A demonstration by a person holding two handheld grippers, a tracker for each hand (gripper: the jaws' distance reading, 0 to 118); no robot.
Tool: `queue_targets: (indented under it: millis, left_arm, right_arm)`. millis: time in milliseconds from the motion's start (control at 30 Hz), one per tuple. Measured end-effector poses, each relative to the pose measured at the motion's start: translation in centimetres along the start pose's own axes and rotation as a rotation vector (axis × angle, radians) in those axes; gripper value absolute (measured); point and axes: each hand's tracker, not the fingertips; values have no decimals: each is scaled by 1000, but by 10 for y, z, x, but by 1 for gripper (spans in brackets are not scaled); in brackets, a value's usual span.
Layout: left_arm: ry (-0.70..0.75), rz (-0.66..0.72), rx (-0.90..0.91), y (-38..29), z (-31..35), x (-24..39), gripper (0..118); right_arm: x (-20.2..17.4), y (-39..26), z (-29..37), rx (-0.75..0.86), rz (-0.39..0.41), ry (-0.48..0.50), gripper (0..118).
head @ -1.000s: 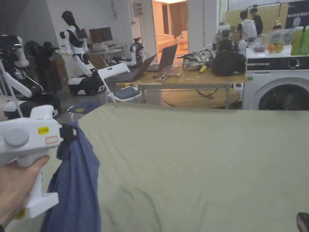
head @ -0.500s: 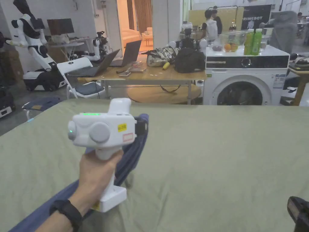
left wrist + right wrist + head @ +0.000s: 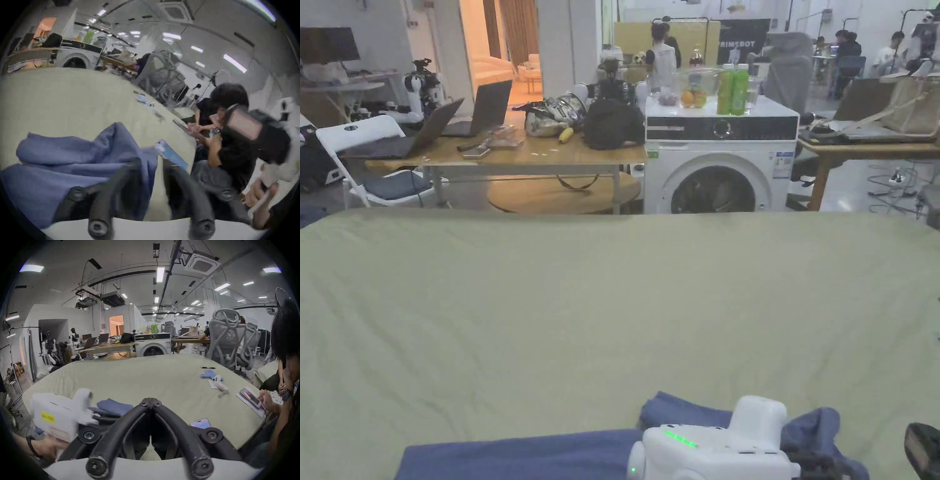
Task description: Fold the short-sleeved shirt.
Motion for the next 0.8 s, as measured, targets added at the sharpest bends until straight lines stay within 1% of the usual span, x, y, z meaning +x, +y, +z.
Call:
queue_targets:
  millis: [67,100,167,200,233,267,300,333,467,533,600,633,700,767,800]
  left_arm:
    - [39,2,76,6,40,-4,58]
    - [103,-18,137,15,60,-9,58]
    - [226,-68,202,25,108,-9,58]
    - [320,-115,242,28,135,-9,57]
    - [403,-155,287,33,160,-10,53]
    - [483,-165,321,34,183,-9,32]
    - [562,-167,346,34,203,-8,9]
    - [647,-169,370,33,222,-10,0]
    - [807,-216,405,20,282,-8,0]
    - [799,-215,396,7,300,-8,0]
    - [880,-205,406,-3,312,-7,0]
    - [878,-193,394,-8,319,-9,0]
    - [891,-133,380,-12,331,-19,0]
    - [840,-22,362,-12,345,-33,0]
    - [851,37,375,-14,351,-42,1]
  right_arm:
    - [0,-5,-2,-15,-3,21,0]
    - [-1,-8,-4,-20,-5,47,0]
    - [-8,-15,-11,-33,-17,113,0]
    - [-13,-18,-16,-48,-13,133,0]
    - [-20,-21,-21,-54,-8,130,0]
    - [-27,-23,-26,-58,-4,138,0]
    - [-33,-24,-30,-64,-2,153,0]
    - [-40,-23,-35,-67,-2,165,0]
    - [-62,-21,-48,-64,7,219,0]
    - [-70,-20,-52,-66,24,230,0]
    - [-76,-19,-57,-70,36,241,0]
    - [-78,-18,-59,-76,40,248,0]
    - [-81,-18,-61,-82,47,260,0]
    - [-82,-17,-60,-83,53,266,0]
    - [-82,-18,-59,-82,55,268,0]
